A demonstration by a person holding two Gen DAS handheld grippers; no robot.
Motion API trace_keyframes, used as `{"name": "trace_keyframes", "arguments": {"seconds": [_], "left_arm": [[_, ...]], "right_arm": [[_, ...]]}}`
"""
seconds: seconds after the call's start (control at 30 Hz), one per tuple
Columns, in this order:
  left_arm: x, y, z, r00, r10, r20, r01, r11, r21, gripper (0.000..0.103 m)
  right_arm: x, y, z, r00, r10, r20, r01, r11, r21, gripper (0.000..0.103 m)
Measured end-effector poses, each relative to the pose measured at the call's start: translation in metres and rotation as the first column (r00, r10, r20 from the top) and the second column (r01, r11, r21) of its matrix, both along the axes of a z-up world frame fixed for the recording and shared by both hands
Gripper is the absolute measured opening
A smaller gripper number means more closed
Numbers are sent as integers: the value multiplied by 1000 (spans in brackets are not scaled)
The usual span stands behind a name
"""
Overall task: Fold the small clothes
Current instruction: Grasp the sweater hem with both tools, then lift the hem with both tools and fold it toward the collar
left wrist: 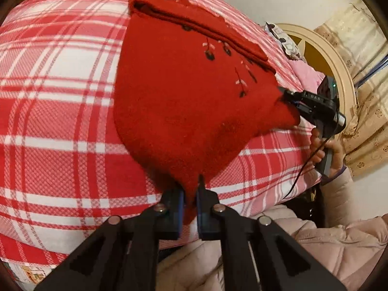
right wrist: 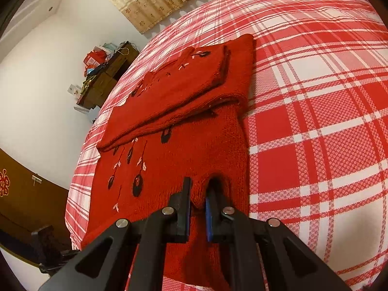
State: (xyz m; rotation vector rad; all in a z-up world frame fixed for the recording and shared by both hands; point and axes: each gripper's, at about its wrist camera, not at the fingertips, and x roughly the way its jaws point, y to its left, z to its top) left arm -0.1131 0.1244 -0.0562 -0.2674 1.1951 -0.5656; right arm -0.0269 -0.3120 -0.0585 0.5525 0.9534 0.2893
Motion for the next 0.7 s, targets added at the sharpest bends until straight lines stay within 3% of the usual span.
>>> {"name": "trace_keyframes", "arguments": {"seconds": [0.13, 0.37, 0.53, 0.63, 0.7], "left_arm": [[12, 4, 30, 997, 16, 72, -14, 999, -33, 9], [91, 20, 60, 990, 117, 78, -106, 986, -131, 9], [153, 16, 52, 981, 166, 98, -163, 986, -30, 14], [164, 15, 50, 976, 170, 135, -175, 984, 28, 16], [161, 15, 51, 979, 138, 151, -143, 989, 22, 26]], "right_arm": [[2, 2, 1, 1000, 7, -5, -7, 1000, -14, 9], [3, 2, -1, 1000, -12, -4, 12, 1000, 3, 9], [4, 2, -1, 1000, -21, -9, 22, 1000, 4, 9], [5, 1, -1, 1000, -22, -12, 22, 1000, 5, 9], [6, 1, -1, 1000, -18, -14, 19, 1000, 5, 9]]}}
